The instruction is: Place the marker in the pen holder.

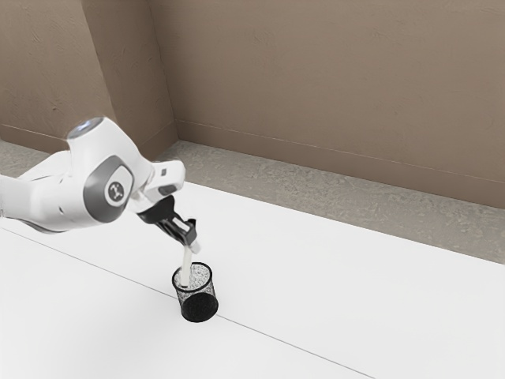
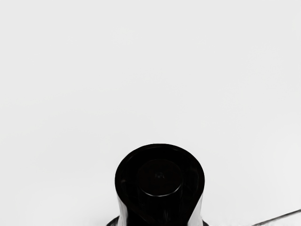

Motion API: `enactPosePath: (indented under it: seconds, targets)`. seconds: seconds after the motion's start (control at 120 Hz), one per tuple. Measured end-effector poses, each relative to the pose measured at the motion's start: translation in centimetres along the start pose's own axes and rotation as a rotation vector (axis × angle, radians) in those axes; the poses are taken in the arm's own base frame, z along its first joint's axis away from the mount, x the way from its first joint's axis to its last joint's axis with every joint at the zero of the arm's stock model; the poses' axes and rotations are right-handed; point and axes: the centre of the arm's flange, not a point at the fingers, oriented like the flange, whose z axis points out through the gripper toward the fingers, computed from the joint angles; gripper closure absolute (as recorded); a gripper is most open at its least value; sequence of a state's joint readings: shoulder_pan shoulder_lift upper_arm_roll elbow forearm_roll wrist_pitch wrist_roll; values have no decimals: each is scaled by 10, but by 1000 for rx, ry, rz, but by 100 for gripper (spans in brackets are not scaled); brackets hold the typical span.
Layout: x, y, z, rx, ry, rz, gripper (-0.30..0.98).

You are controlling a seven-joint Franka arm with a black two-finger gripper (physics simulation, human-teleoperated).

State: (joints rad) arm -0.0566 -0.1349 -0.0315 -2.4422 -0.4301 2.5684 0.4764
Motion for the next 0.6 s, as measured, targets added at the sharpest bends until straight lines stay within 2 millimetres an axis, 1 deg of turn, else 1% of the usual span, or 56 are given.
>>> enactPosePath:
  seconds: [0.083, 0.183, 0.35, 0.467, 0.5, 0.533, 0.567, 0.6]
  targets:
    - [-1, 4, 11, 1, -10, 8, 77]
    - [-2, 2, 20, 3, -17, 5, 76]
    - [-3, 1, 22, -5, -12, 13, 41]
    - [-1, 1, 20, -8, -7, 27, 23]
    - [11, 3, 10, -8, 14, 46, 20]
    - [38, 7, -13, 3, 49, 101, 17]
    - [78, 18, -54, 38, 88, 198, 15]
    - [117, 39, -106, 85, 115, 303, 12]
